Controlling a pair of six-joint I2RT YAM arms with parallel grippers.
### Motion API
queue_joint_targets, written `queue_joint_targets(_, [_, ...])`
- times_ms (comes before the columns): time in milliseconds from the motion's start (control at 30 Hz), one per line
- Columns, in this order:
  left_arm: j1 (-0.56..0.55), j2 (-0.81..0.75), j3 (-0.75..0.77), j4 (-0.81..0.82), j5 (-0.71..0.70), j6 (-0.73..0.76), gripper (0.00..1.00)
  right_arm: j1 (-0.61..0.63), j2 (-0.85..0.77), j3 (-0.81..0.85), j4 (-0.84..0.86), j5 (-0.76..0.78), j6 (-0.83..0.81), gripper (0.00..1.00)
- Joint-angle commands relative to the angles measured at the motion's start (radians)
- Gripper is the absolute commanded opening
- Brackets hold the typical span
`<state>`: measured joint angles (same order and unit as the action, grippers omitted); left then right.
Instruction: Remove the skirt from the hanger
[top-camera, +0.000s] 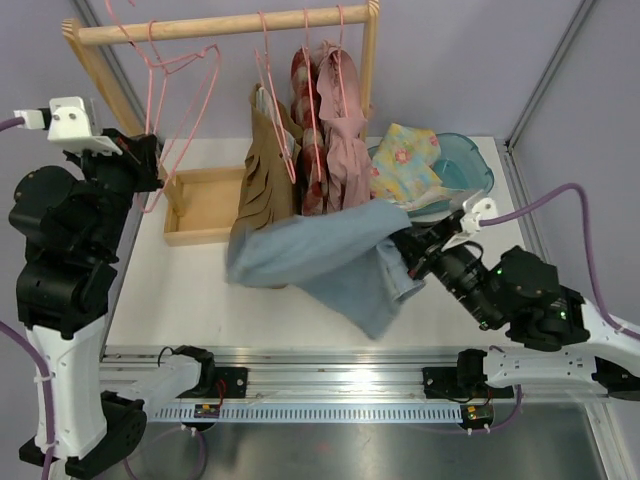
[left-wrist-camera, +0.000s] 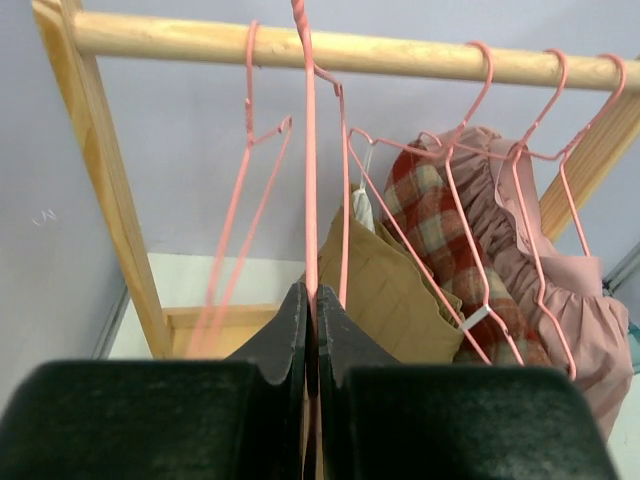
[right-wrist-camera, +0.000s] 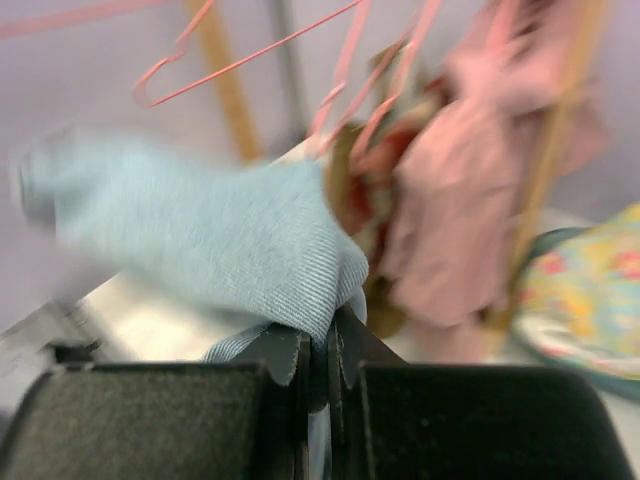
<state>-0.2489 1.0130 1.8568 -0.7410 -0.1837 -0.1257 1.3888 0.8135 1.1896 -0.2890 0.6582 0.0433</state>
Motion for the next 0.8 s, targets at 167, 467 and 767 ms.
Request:
queue_joint_targets(167, [-0.007, -0.105, -0.336, 0.112, 0.111, -0.048, 0.0, 0.003, 0.094, 0.235, 0.348, 0.42, -0.68, 0.0])
queue_joint_targets(467, [-0.015, -0.221, -0.531, 0.126, 0.138, -0.098, 0.0, -0.574, 0.418, 0.681, 0.145, 0.12, -0.623, 0.0])
queue_joint_targets(767, [-0.018, -0.284, -0.568, 0.069, 0.178, -0.13, 0.0, -1.22, 0.939, 1.198, -0.166, -0.216, -0.163, 0.0])
